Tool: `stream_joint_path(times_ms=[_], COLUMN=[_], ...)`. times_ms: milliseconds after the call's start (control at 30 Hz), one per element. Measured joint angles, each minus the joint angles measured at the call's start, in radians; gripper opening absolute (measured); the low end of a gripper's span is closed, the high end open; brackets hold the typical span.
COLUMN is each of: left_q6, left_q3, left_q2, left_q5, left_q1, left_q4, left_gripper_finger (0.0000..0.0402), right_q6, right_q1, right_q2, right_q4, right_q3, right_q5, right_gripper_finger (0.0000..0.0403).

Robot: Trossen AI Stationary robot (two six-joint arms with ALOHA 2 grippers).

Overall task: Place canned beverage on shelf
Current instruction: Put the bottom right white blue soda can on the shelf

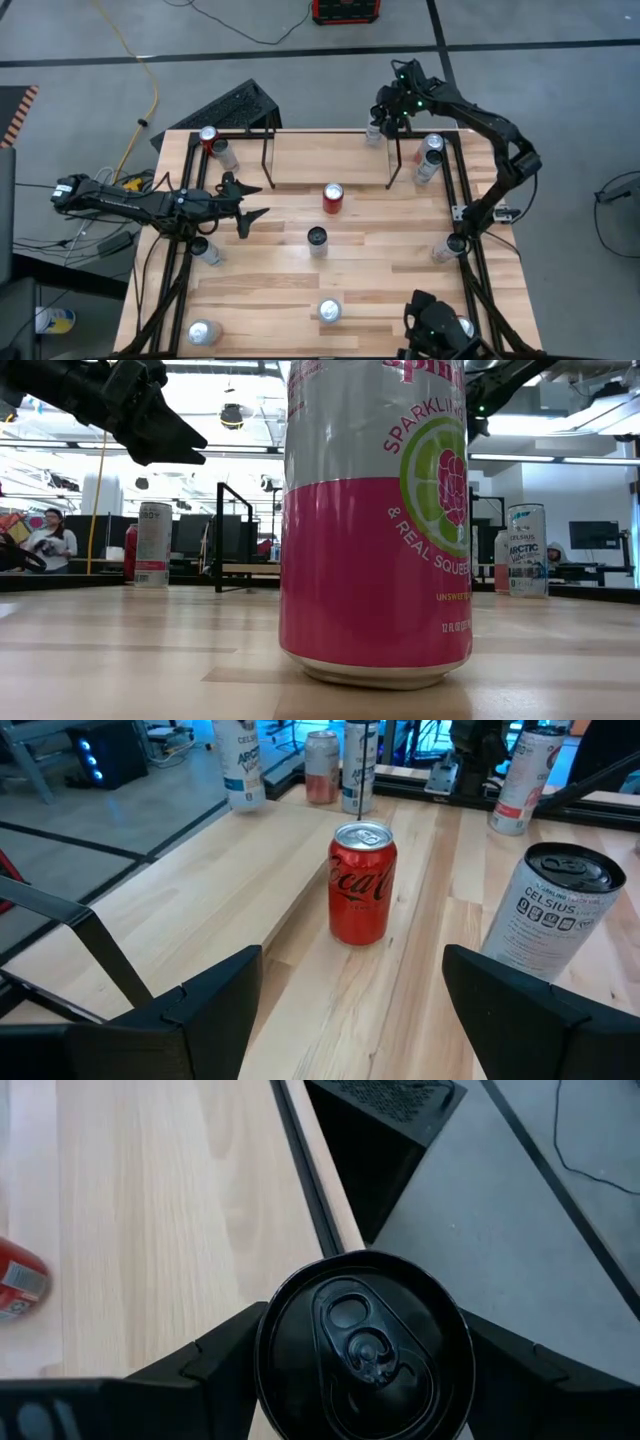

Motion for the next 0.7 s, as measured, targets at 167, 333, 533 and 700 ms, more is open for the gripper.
stream_joint_path(times_ms=[167,333,533,700], left_q6=[0.0,0.001,0.005,0.012], left_q3=[0.0,0.0,0.0,0.0], left_q2=[0.0,0.0,0.0,0.0], left_q5=[0.0,0.0,0.001,0.001], left_q1=[0.0,0.0,0.0,0.0], left_q4=[0.0,-0.001,-0.002,-0.002], left_gripper_finger=[0.0297,0.0297,0.0297,0.0297], right_q6=[0.0,0.004,0.007,0.027], right_q1=[-0.013,-0.011,-0.023,-0.031], right_q2=[0.005,0.028,0.031,0.031], right_q4=[-0.002,0.001,-0.001,-0.014], right_q3=[-0.002,-0.004,-0.003,-0.003], right_q5=[0.0,-0.001,-0.004,-0.008], right_gripper_finger=[0.0291,0.0291,0.0291,0.0297])
